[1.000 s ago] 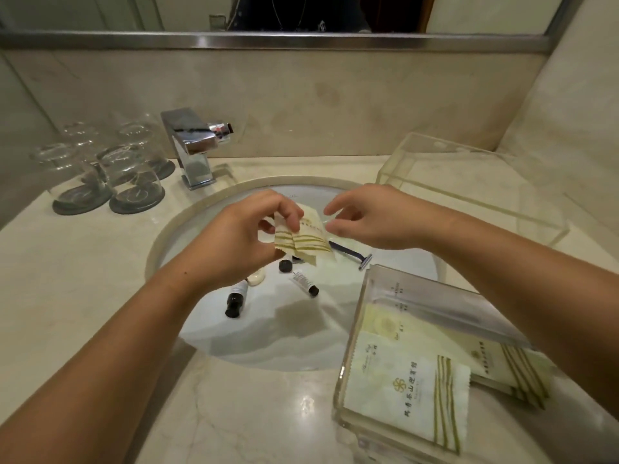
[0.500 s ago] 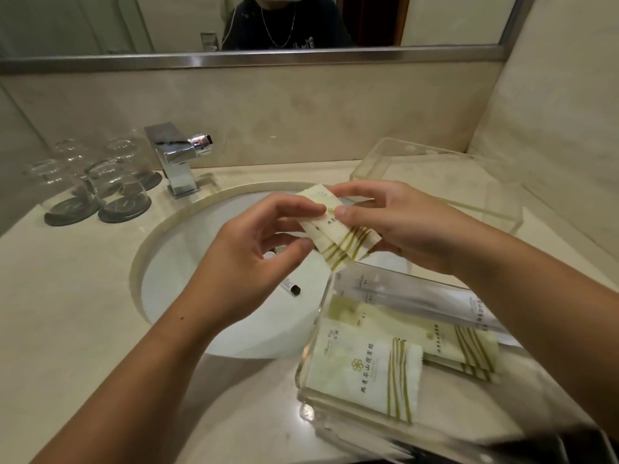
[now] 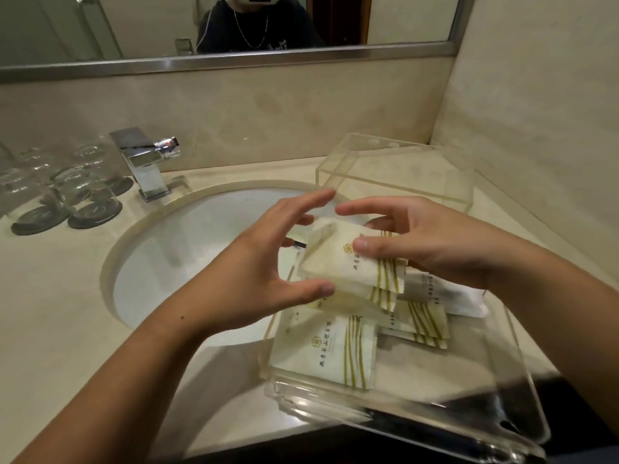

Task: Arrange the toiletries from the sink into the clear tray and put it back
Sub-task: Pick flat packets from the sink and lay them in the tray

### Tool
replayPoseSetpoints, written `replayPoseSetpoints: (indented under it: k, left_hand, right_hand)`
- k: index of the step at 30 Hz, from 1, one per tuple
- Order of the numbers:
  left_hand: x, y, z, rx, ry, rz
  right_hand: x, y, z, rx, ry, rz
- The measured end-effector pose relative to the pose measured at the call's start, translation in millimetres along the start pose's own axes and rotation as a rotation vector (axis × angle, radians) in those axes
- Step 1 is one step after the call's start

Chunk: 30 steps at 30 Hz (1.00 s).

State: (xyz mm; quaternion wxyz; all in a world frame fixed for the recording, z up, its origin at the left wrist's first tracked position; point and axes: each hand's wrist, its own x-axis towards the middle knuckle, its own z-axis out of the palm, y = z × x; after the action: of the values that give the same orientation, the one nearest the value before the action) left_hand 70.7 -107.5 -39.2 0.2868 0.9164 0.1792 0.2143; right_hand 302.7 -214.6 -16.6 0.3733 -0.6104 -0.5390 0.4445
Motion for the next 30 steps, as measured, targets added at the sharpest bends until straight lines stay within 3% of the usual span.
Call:
replayPoseSetpoints:
  k: [10,13,16,22,30]
  left_hand:
    - [11.4,29.3,28.3,0.118,-0.183,0.18]
    - [11.3,37.1,36.4,0.129,-0.228,0.201]
    - [9.5,44.7,40.9,0.096,-0.3,0.168]
    - [9.5,34.4,36.0,0.16,-0.271,0.086]
    - [1.7,24.8,39.2,0.18,-0.363,0.046]
  right_hand:
    - [-41.2,18.1,-12.7,-0.022,-0.032,-0.022]
    - [-57.0,20.3,-13.4,-0.129,-0.025,-0.02]
    - [-72.6,21.7,-11.2,-0.254,-0.01,-0.03]
    - [-93.1,30.8,-4.7,-0.536,0.056,0.016]
    - [-100.1,40.5,16.0,-0.656,0.101,-0.011]
